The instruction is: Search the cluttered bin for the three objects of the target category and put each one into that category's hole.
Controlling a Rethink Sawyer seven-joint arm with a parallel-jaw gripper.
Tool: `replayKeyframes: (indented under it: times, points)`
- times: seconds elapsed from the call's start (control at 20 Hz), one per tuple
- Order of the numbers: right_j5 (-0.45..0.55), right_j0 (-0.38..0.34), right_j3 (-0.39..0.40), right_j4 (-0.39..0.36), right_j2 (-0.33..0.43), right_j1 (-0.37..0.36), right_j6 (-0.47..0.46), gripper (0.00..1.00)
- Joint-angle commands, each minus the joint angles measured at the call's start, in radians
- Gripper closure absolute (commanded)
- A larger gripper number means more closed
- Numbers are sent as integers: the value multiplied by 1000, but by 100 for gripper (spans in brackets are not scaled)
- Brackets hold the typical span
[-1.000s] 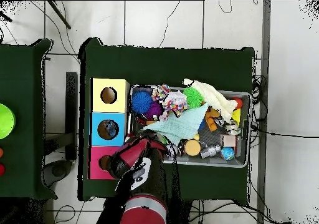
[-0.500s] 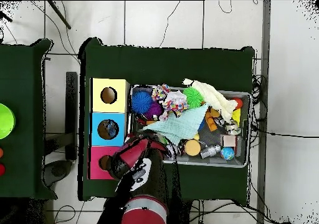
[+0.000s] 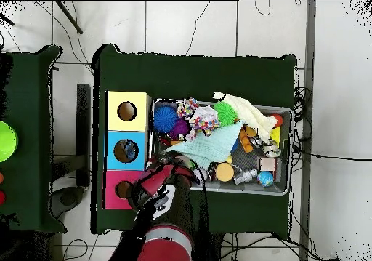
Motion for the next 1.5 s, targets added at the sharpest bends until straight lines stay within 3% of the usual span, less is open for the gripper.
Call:
replayKeyframes:
  times: [0.05, 0.35, 0.6, 0.9, 0.95, 1.15, 1.5]
  points:
    - [-112, 34, 43, -20, 7, 87, 64, 0]
    - [-169, 83, 23, 21, -36, 170, 84, 0]
    - [-156, 83, 25, 33, -33, 180, 76, 0]
    - [-102, 38, 9, 25, 22, 186, 46, 0]
    - [-86, 33, 10, 33, 28, 183, 47, 100]
    - [2, -23, 1, 6, 89, 158, -17, 100]
    - [29, -26, -16, -11, 86, 121, -49, 100]
